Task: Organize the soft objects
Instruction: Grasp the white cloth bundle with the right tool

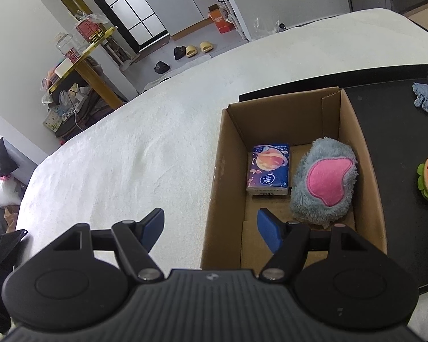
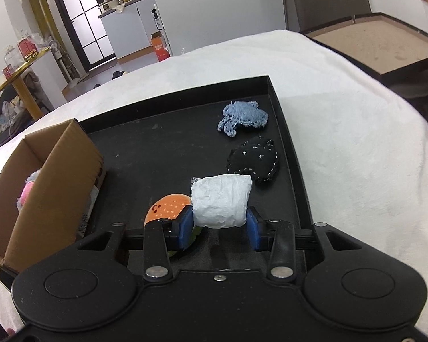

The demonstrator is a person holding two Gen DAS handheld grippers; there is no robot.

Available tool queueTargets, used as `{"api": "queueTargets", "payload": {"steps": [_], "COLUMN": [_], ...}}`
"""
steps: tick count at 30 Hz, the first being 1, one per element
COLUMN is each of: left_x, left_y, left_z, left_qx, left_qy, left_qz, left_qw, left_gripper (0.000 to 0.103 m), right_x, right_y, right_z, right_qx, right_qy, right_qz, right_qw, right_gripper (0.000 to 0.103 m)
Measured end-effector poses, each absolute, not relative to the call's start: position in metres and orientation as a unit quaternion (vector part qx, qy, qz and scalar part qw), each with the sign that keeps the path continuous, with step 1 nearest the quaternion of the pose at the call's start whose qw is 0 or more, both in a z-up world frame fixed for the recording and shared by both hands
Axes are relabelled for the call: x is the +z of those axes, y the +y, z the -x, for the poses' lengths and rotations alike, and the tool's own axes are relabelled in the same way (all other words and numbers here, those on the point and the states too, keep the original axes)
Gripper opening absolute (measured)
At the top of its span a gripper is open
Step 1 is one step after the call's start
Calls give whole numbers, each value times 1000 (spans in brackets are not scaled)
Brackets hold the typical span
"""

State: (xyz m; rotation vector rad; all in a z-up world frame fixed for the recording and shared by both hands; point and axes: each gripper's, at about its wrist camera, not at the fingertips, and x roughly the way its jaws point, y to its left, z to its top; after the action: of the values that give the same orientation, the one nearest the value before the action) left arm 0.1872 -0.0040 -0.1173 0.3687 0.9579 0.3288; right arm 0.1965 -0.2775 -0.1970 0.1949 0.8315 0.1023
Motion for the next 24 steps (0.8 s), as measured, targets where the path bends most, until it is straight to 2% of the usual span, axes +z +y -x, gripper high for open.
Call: {"api": "queueTargets", "payload": {"steps": [24], "left_x": [-109], "left_y": [26], "left_z": [-178], "left_qx": [141], "left_qy": [455], "left_qz": [-90], "left_qw": [874], "left_gripper": [70], "right_x": [-143], "right_y": [-222], "right_z": [-194], "right_qx": [75], "right_qy": [379], "right_qz": [-33], "right_qw": [922], "right_gripper": [39]}}
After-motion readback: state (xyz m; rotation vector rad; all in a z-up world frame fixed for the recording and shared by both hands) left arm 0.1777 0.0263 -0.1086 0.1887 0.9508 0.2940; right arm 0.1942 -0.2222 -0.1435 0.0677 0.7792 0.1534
